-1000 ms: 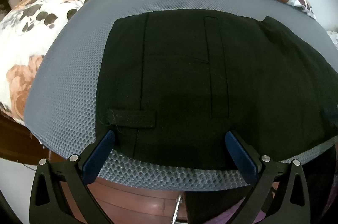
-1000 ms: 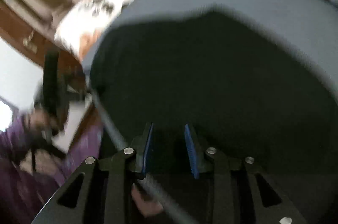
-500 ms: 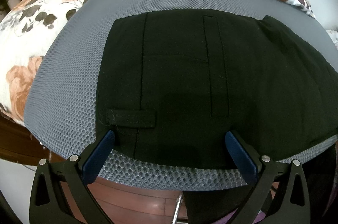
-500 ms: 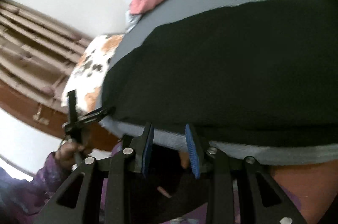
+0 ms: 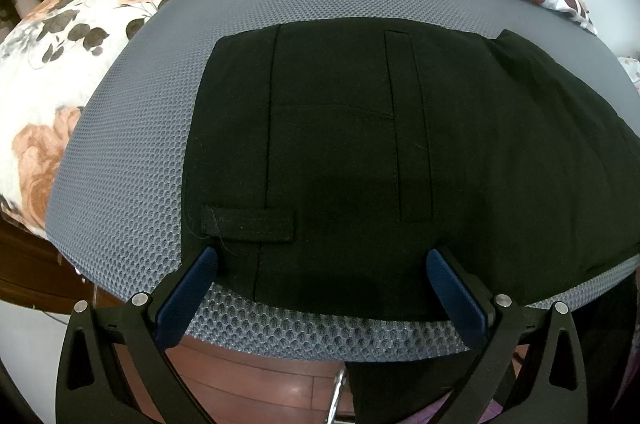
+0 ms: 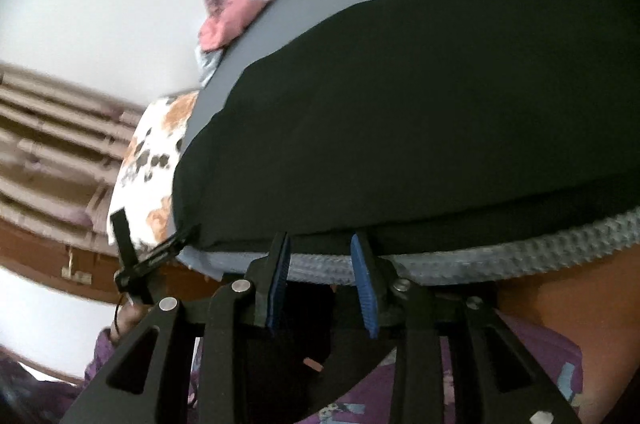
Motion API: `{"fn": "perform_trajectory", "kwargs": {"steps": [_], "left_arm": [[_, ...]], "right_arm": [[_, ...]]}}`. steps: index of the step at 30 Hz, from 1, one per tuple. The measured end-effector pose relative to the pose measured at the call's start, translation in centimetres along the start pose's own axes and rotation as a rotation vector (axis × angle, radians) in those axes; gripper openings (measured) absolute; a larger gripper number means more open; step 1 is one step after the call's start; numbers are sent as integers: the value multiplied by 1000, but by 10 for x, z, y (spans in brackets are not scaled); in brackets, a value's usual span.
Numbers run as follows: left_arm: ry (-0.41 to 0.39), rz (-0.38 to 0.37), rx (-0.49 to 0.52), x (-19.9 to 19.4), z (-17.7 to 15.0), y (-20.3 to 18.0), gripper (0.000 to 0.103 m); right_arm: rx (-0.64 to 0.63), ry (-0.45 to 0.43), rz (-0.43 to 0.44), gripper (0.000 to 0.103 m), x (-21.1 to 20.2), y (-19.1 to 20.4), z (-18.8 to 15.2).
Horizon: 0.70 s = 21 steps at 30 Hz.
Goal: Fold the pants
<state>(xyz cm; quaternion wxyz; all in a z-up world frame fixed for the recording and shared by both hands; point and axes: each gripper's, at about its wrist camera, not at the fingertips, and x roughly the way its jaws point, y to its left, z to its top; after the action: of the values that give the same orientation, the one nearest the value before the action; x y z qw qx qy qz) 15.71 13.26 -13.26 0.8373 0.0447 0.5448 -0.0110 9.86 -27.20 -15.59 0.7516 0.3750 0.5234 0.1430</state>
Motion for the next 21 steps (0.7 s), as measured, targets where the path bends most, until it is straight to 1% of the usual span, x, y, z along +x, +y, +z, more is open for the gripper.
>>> {"fn": "perform_trajectory", "kwargs": {"steps": [3,4,6,8,10,14,15,16,17,19,21], "left_arm": [[1,0,-1,0,0,0,103],[1,0,0,0,0,0,103],[0,0,-1,0,0,0,103],[-1,1,-1,0,0,0,103],[-3,0,0,0,1,1,103],[-6,0,1,-2,2,2,103],[-7,1,1,-2,2,2,103],[-7,1,2,-2,3,3,103],[-6,1,1,-2,3,3,103],[-7,0,2,-2,3,3,103],[-8,1,2,-2,3,3,103]], "right_arm": [[84,-34,18,24,-6,-13,2],[132,-51,31,24,-10,-19,1],[189,-88,36,25,-16,-27,-1],[241,-112,59,26,-19,-34,-1],[313,-129,110,26,-18,-43,-2],[357,-151,177,28,-17,-51,-1],[361,-150,173,22,-16,-53,-1],[363,-143,145,6,-15,-54,0],[370,-136,131,2,-14,-57,0],[397,-141,151,0,-16,-62,-3],[376,-143,136,0,-22,-59,-4]]}}
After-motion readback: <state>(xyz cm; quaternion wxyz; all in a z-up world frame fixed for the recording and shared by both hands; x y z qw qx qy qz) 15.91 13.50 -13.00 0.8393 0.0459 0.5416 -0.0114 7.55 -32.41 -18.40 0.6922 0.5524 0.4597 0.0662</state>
